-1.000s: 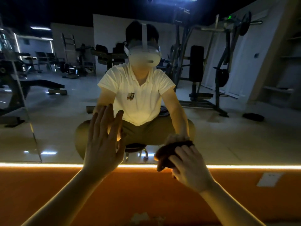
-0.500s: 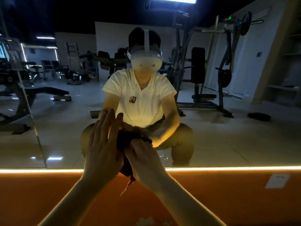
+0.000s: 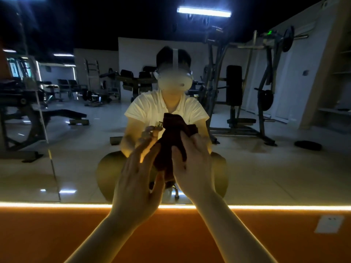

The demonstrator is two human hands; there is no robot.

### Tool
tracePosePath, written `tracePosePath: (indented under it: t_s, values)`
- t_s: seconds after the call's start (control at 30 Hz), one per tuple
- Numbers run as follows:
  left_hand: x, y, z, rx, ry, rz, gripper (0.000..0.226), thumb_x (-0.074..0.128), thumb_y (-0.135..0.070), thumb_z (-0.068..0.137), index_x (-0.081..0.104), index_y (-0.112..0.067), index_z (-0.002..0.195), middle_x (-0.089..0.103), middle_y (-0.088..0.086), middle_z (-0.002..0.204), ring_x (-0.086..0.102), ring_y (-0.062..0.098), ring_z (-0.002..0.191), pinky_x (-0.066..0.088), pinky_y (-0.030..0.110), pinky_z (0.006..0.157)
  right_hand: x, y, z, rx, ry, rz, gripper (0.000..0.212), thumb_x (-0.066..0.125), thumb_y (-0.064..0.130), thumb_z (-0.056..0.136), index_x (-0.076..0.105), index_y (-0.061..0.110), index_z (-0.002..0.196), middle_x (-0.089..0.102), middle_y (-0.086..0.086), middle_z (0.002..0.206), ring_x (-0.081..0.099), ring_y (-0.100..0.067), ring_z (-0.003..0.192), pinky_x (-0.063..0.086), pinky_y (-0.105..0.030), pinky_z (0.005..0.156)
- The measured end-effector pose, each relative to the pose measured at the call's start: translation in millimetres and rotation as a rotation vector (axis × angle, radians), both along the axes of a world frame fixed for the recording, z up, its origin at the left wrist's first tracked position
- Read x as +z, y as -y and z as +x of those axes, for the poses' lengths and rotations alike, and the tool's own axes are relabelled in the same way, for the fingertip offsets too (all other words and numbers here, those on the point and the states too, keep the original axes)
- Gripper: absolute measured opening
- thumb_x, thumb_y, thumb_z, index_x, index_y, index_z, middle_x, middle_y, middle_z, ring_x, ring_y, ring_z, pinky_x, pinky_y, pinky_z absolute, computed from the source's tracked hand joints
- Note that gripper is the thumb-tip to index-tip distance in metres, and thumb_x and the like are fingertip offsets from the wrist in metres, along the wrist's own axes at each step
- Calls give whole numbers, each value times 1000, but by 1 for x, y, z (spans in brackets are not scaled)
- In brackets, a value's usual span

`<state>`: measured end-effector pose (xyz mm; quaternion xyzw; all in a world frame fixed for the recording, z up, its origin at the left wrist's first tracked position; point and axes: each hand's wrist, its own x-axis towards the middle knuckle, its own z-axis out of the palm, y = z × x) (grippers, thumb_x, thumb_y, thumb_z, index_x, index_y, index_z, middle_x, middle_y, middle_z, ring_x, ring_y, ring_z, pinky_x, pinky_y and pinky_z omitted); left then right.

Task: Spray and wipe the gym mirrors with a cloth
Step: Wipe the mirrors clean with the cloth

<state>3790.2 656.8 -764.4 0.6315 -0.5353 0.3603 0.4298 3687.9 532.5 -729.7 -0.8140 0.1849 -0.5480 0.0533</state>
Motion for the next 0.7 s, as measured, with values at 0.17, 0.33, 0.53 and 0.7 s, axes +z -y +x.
tracePosePath:
  t_s: [0.17, 0.33, 0.53, 0.7]
  values:
    - [8, 34, -3, -48, 169, 99, 57, 58, -28, 102, 42, -15, 155, 45, 12, 153, 48, 25, 140, 47, 35, 110, 24, 10, -23, 280, 107, 171, 41, 39, 28, 107, 64, 13, 135, 58, 5, 127, 50, 18, 111, 43, -4, 88]
    - [21, 59, 14, 103, 318, 26, 55, 64, -31, 99, 46, -17, 148, 49, 19, 143, 49, 34, 133, 42, 42, 110, 27, 16, -36, 65, 45, -33, 45, 37, 31, 102, 61, 17, 137, 57, 1, 128, 57, -2, 103, 52, -15, 82]
    - [122, 78, 20, 96, 402, -118, 45, 59, -26, 102, 48, -16, 144, 48, 21, 146, 48, 36, 134, 45, 52, 110, 35, 36, -43, -264, -107, -256, 74, 55, 21, 92, 30, 14, 161, 26, -12, 168, 23, -29, 156, 28, -58, 122]
    - [195, 102, 9, 119, 331, -270, 52, 62, -8, 100, 49, -10, 151, 41, 33, 153, 44, 46, 142, 44, 59, 111, 33, 43, -38, -353, -182, -257, 84, 64, 22, 93, 20, 9, 164, 8, -11, 173, 4, -27, 160, 17, -59, 125]
